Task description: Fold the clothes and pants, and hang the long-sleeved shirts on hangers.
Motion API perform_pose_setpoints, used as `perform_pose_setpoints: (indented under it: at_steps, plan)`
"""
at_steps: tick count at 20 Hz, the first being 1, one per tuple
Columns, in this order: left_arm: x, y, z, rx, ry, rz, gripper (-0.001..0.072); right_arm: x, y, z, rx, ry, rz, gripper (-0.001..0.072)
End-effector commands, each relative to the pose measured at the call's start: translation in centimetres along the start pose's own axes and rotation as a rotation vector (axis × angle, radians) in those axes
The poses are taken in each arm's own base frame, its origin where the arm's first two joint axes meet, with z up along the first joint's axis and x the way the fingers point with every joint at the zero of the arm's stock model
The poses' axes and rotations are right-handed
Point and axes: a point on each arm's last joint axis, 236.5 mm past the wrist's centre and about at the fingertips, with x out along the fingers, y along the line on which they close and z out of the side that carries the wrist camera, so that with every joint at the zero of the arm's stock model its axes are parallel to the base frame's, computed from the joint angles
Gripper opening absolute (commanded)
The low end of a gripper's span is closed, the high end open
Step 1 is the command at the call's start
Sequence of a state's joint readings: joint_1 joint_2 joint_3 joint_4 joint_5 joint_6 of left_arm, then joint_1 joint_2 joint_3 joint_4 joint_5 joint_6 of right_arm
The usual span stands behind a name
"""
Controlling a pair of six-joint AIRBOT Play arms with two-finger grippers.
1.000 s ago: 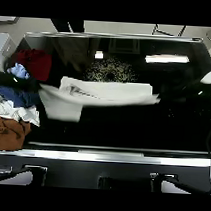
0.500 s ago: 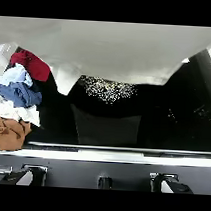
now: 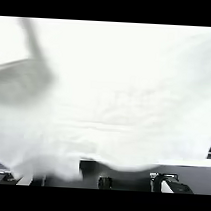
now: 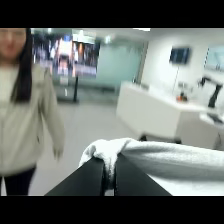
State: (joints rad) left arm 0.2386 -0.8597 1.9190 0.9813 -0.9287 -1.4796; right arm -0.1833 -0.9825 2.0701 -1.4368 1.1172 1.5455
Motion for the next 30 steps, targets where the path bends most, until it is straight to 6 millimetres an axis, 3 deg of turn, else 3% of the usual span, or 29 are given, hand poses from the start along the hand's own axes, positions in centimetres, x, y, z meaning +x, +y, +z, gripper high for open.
perform_pose_setpoints:
  at_steps: [1, 3, 6, 8, 10, 12, 13, 17, 20, 22, 25, 27, 30]
  plan:
    - [5.7, 5.3, -14.1, -0.133, 0.386, 0.043, 0.0026, 8.9, -1.4, -15.5, 0.022, 0.489, 0.001, 0.0043]
    - [8.8, 7.4, -26.3, -0.253, 0.625, 0.053, 0.0027, 13.7, -1.0, -27.0, 0.07, 0.763, 0.056, 0.0042]
    - [10.2, 9.0, -44.7, -0.311, 0.897, 0.077, 0.0027, 17.2, 0.6, -41.4, 0.236, 1.069, 0.114, 0.0043]
    - [10.3, 10.2, -52.9, -0.393, 0.989, 0.14, 0.0027, 17.9, 1.2, -47.7, 0.363, 1.212, 0.082, 0.0043]
    - [10.9, 11.1, -57.9, -0.499, 1.03, 0.183, 0.0027, 18.8, 1.1, -51.4, 0.429, 1.266, 0.044, 0.0044]
    - [13.0, 12.5, -59.7, -0.614, 0.961, 0.24, 0.0027, 21.0, 0.5, -52.9, 0.451, 1.212, 0.014, 0.0044]
    - [14.5, 13.5, -59.5, -0.65, 0.891, 0.272, 0.0027, 22.7, 0.0, -52.6, 0.453, 1.139, 0.001, 0.0044]
    - [19.3, 18.7, -55.4, -0.603, 0.576, 0.4, 0.0027, 29.4, -2.0, -48.5, 0.498, 0.79, -0.042, 0.0044]
    - [20.1, 20.4, -54.3, -0.565, 0.477, 0.447, 0.0027, 31.7, -2.6, -46.7, 0.564, 0.654, -0.057, 0.0044]
    - [19.7, 19.6, -56.8, -0.576, 0.543, 0.437, 0.0027, 31.5, -2.4, -48.2, 0.565, 0.695, -0.058, 0.0044]
    - [17.8, 16.7, -61.5, -0.628, 0.737, 0.379, 0.0027, 28.8, -1.0, -53.3, 0.584, 0.906, -0.047, 0.0044]
    - [16.9, 15.7, -61.7, -0.654, 0.802, 0.346, 0.0028, 27.2, -0.3, -54.4, 0.607, 0.997, -0.048, 0.0044]
    - [14.7, 15.0, -59.6, -0.674, 0.91, 0.262, 0.0026, 24.4, 0.2, -53.1, 0.576, 1.101, -0.025, 0.0045]
